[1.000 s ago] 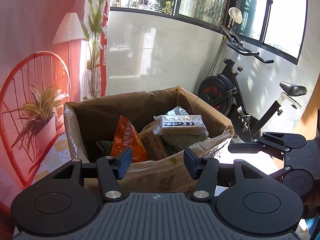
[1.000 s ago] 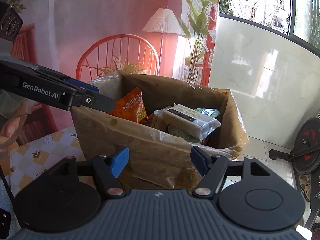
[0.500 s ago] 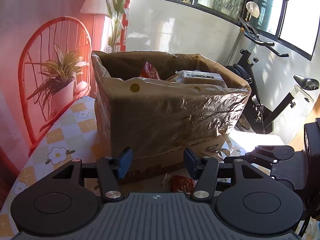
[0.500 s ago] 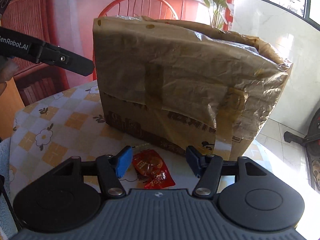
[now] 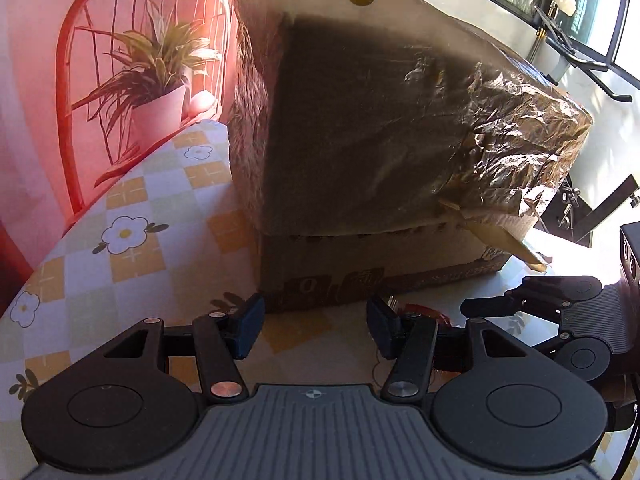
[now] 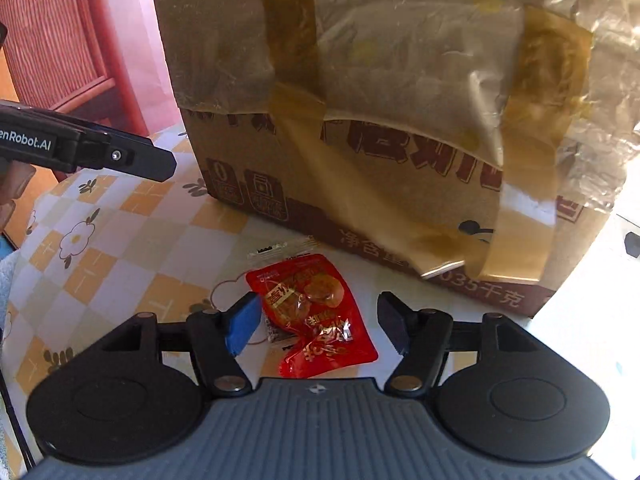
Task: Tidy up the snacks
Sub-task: 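Move both tools back down to the red packets beside the box, then grasp the red snack packet with the right tool, then grasp the clear-wrapped brown packet with the left tool while the right tool holds the red packet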
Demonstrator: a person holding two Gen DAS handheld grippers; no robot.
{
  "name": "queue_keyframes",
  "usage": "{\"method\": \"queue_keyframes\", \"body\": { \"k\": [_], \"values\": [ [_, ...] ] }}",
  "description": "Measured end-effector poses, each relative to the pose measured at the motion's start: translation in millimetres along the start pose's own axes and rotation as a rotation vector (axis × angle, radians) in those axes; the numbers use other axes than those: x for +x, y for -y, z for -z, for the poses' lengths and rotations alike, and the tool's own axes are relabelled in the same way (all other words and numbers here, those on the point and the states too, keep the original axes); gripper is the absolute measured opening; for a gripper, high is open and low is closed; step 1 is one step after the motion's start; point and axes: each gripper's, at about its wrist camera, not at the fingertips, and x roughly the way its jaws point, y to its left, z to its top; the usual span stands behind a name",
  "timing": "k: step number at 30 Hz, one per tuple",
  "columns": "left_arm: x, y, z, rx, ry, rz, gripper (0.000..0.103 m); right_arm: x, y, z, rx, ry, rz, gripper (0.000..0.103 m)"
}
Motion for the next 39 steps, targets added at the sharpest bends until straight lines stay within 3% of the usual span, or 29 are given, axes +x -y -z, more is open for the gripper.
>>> {"method": "queue_keyframes", "body": {
  "k": [4,12,13,18,22,27,30,34,39],
  "values": [
    [7,-1,2,-0.007,-0.014,0.004,0.058,11,-3,-4,-0.029,-0.007,-0.016,0.067],
    [14,3,5,-0.014,-0.034,0.009,0.058,15,7,2,0.027,0.037,-0.022,0.067],
    [13,4,6,-0.016,-0.036,0.013,0.058,12,8,4,0.037,0.043,-0.025,0.061],
    [20,10,8,-0.017,-0.057,0.028,0.058,-4,9,18,0.073,0.070,-0.026,0.055],
    [26,17,14,-0.023,-0.083,0.054,0.052,-23,10,41,0.152,0.139,0.047,0.052],
    [34,36,18,-0.001,-0.111,0.078,0.052,-48,13,67,0.297,0.237,0.188,0.052],
    [43,45,19,-0.013,-0.139,0.108,0.052,-57,14,80,0.359,0.282,0.222,0.052],
    [51,57,23,-0.039,-0.175,0.146,0.051,-60,11,82,0.355,0.311,0.233,0.052],
    [70,69,22,-0.074,-0.187,0.113,0.050,-57,4,81,0.320,0.324,0.262,0.052]
  ]
}}
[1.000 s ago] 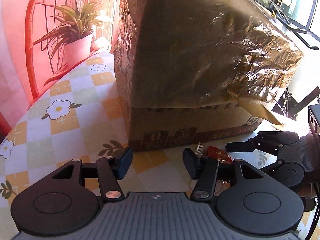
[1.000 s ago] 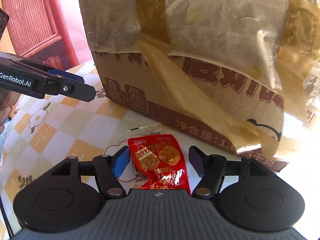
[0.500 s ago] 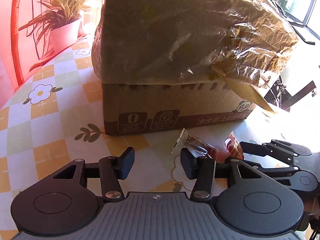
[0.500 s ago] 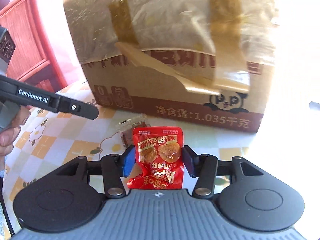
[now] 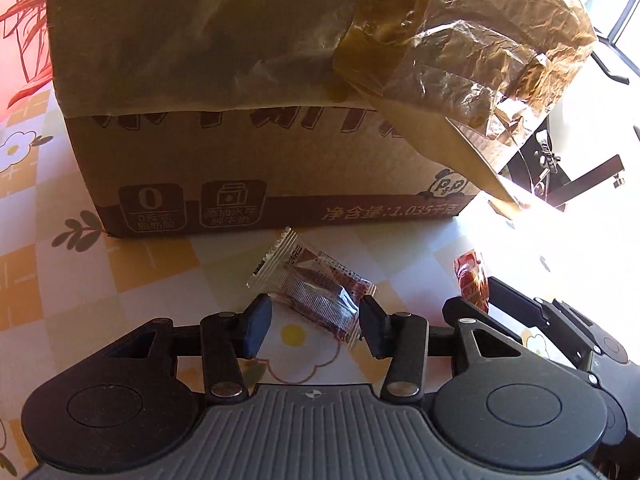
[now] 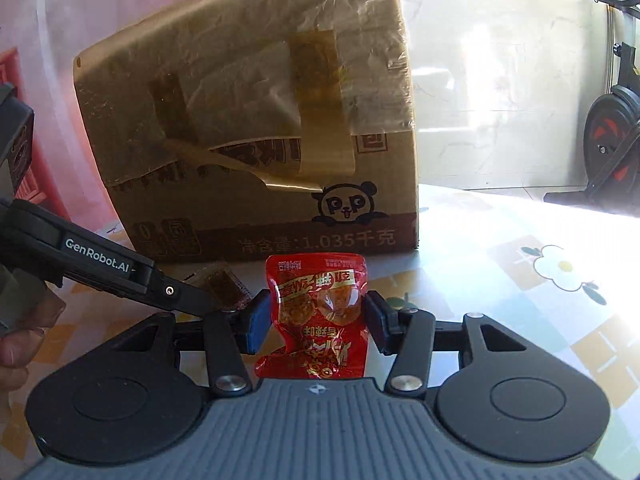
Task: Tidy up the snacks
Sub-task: 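Grasp the clear-wrapped brown packet with the left tool while the right tool holds the red packet, then carry both packets over the cardboard box and open both tools to drop them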
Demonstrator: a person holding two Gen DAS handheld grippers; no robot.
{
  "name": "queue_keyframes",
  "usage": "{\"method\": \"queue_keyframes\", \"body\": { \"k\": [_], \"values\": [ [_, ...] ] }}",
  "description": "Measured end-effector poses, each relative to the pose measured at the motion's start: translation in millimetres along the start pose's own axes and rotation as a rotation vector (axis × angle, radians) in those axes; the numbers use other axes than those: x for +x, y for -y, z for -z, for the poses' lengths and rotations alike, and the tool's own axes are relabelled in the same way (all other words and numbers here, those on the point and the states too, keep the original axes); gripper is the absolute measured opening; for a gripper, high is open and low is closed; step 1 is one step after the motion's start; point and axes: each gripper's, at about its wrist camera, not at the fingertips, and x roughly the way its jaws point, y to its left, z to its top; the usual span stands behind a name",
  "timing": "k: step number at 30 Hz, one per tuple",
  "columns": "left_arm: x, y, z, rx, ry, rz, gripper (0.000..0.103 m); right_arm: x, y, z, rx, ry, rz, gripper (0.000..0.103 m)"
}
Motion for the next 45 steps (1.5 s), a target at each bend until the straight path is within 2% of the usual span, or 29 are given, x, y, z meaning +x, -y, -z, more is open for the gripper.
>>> {"method": "queue_keyframes", "body": {
  "k": [4,7,12,18,21,22,25,35,45],
  "values": [
    [9,9,-6,0.004,0.014,-0.030,0.050,-4,-5,2,-0.037,0.018,-0.003,0.052],
    [13,19,-6,0.038,0.031,-0.058,0.050,-8,0,3,-0.004,0.042,0.013,0.052],
    [15,40,7,0.153,0.064,-0.108,0.051,-16,11,4,0.073,0.082,0.016,0.052],
    [18,63,25,0.262,0.092,-0.164,0.057,-18,11,3,0.074,0.084,0.003,0.052],
    [17,64,30,0.260,0.106,-0.164,0.056,-17,11,3,0.072,0.080,0.000,0.052],
    [14,62,33,0.261,0.114,-0.164,0.049,-17,10,3,0.072,0.080,-0.001,0.052],
    [8,59,40,0.271,0.127,-0.165,0.041,-18,10,4,0.071,0.081,-0.008,0.052],
    [-33,31,68,0.253,0.171,-0.143,0.039,-14,8,3,0.047,0.070,-0.026,0.052],
    [-81,32,59,0.270,0.286,-0.106,0.039,-22,-10,1,0.018,0.004,-0.008,0.052]
  ]
}}
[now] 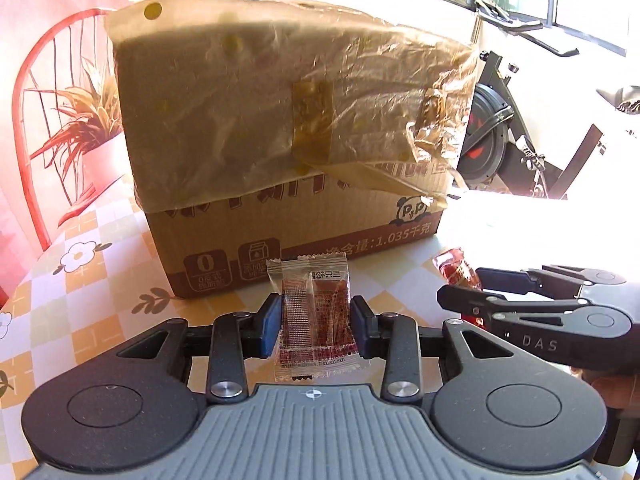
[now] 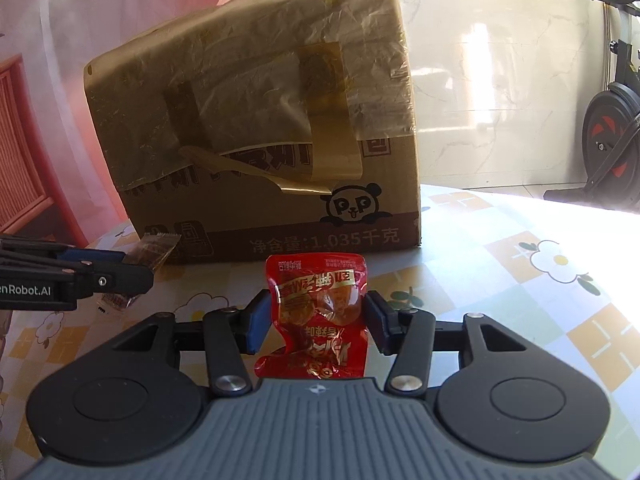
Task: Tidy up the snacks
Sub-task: 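Carry both packets over the cardboard box and open both tools to drop them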
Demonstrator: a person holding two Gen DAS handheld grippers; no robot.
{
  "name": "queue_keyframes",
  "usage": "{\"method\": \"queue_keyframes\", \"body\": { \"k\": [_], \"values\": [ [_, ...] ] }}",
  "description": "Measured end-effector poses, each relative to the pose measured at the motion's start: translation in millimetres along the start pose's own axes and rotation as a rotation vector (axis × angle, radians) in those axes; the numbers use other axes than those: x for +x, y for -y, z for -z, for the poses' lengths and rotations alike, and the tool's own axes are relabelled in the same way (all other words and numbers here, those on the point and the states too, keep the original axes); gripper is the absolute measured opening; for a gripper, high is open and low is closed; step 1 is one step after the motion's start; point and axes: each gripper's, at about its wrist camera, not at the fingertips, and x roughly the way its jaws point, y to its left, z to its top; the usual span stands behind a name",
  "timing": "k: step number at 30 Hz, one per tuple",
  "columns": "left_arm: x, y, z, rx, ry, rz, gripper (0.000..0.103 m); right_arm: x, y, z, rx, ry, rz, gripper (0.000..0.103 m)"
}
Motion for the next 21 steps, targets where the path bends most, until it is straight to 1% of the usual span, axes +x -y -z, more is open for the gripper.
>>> {"method": "queue_keyframes", "body": {
  "k": [5,13,16,21],
  "values": [
    [-12,0,0,-0.003,-0.001,0.011,0.039,-16,-9,2,0.012,-0.011,0.036,0.052],
    [-26,-5,6,-0.021,-0.007,0.025,0.039,-33,-22,13,0.016,-0.061,0.078,0.052],
    [-30,-7,6,-0.031,0.001,0.026,0.039,-39,-25,12,0.009,-0.056,0.085,0.052],
    [-39,-11,0,-0.040,0.031,0.023,0.039,-52,-33,-7,-0.028,-0.023,0.088,0.052]
  ]
}}
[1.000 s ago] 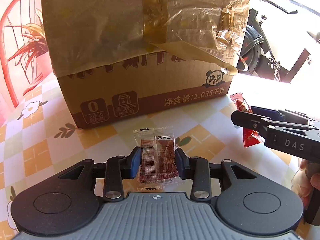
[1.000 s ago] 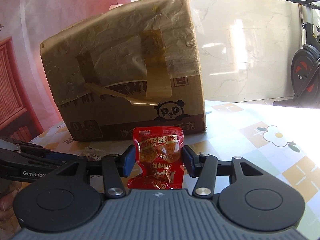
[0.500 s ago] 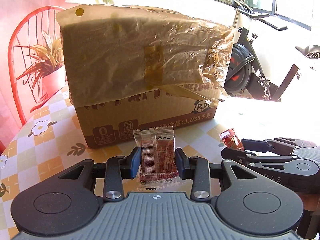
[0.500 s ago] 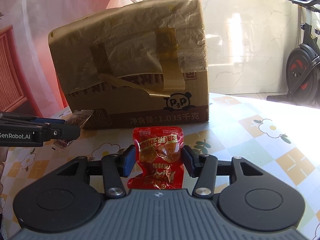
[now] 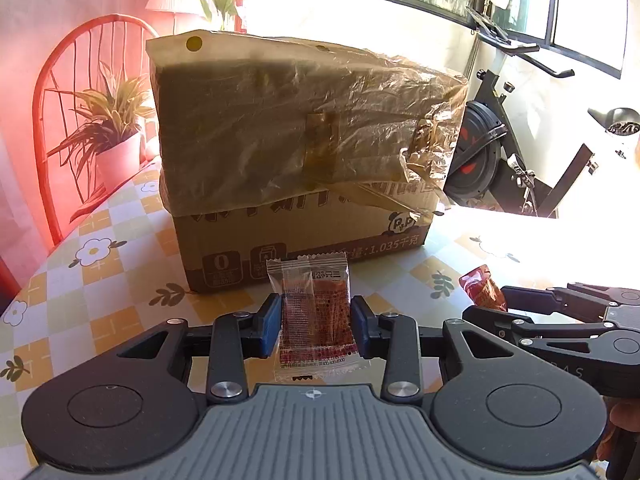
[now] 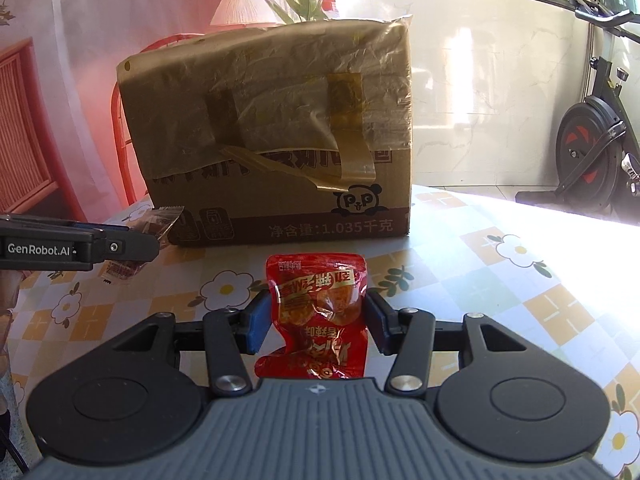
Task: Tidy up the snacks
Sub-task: 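Carry both packets over the cardboard box and open both tools to drop them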
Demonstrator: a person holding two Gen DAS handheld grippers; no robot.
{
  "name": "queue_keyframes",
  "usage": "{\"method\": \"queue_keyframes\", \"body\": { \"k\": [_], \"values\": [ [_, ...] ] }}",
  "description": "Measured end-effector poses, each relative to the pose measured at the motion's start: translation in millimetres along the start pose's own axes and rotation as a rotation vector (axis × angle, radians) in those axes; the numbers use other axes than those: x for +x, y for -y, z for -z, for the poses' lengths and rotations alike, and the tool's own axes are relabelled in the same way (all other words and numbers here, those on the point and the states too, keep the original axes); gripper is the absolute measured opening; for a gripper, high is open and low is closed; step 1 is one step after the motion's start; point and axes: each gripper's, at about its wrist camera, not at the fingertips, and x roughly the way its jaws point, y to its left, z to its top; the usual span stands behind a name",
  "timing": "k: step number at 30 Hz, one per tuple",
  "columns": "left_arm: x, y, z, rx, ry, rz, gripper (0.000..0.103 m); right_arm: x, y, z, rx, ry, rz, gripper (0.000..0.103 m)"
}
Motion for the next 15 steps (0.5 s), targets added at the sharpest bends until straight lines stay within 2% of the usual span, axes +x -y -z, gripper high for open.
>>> {"method": "queue_keyframes", "body": {
  "k": [5,10,15],
  "values": [
    [-12,-4,-19,0.002,0.056,-0.007,0.039,-16,-7,-35,-0.057,0.072,0.003,0.052],
    [-31,-8,-57,0.022,0.155,-0.010,0.039,-29,-15,-81,-0.113,0.168,0.000,0.052],
    [-43,-12,-99,0.030,0.224,-0.005,0.039,-29,-24,-133,-0.161,0.212,-0.021,0.052]
  ]
}}
